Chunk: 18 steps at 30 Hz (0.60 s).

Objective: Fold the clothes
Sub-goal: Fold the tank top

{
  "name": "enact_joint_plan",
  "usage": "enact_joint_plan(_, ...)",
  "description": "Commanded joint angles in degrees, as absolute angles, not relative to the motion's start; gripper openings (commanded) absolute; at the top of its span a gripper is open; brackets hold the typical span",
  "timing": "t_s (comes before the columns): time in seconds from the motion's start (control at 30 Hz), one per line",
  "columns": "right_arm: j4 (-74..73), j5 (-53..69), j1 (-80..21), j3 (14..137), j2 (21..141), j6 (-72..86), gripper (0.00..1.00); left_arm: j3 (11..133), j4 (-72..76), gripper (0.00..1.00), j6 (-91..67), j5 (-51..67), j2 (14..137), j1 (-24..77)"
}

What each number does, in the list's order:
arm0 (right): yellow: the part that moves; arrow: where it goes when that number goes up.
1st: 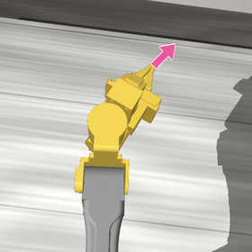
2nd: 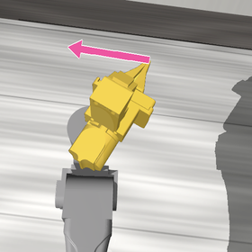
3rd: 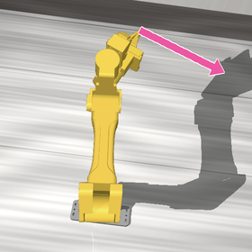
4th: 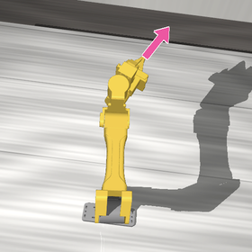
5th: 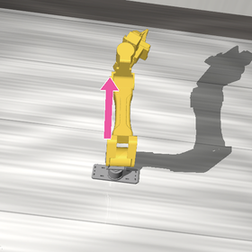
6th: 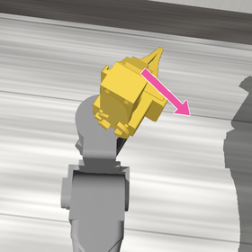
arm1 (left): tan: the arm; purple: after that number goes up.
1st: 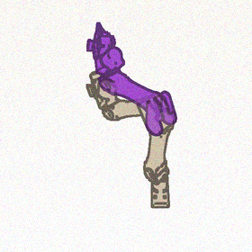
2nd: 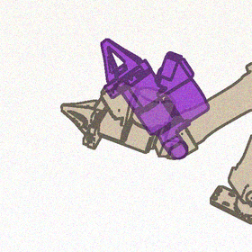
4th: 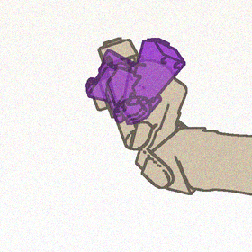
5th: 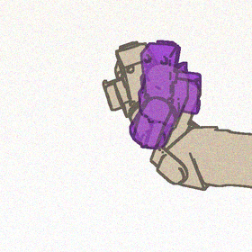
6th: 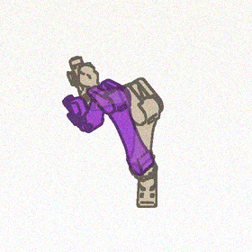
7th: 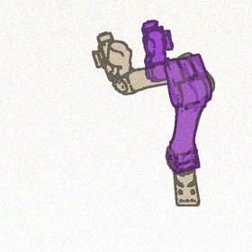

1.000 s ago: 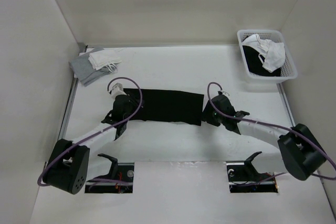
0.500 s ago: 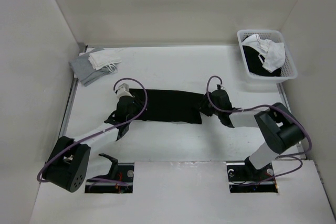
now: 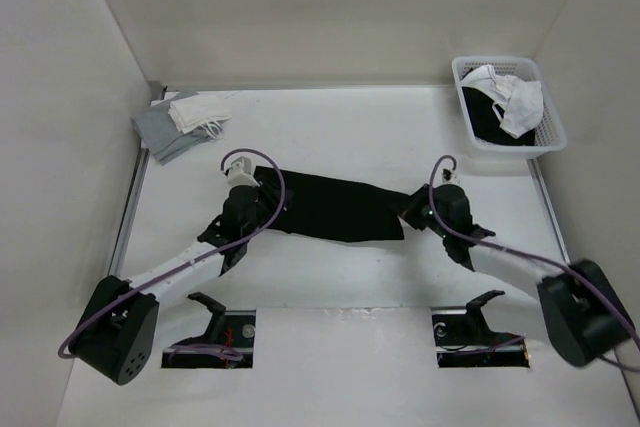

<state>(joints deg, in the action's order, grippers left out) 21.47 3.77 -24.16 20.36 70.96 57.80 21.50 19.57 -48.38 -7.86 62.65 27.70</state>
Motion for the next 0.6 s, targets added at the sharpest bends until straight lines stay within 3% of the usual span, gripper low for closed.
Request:
enact_joint_plan(0.0, 5.6, -1.7, -23.6, 20.8, 57.3, 52.7, 0.03, 22.1, 22.4, 0.28, -49.2, -9.6, 61.8, 30.9)
enact_joint_plan(0.13, -12.9, -4.1, -23.1, 26.2, 43.1, 48.5, 0.03, 23.1, 22.2, 0.28, -50.0, -11.0, 61.4, 35.0)
enact_joint_plan(0.23, -19.8, -4.5, -23.3, 33.0, 42.4, 46.6, 0.03, 23.6, 21.6, 0.28, -50.1, -11.6, 59.5, 37.0)
enact_joint_plan(0.57, -24.2, -13.0, -39.1, 59.2, 68.9, 47.5, 0.04, 20.4, 15.7, 0.29, -50.1, -10.5, 47.3, 33.8)
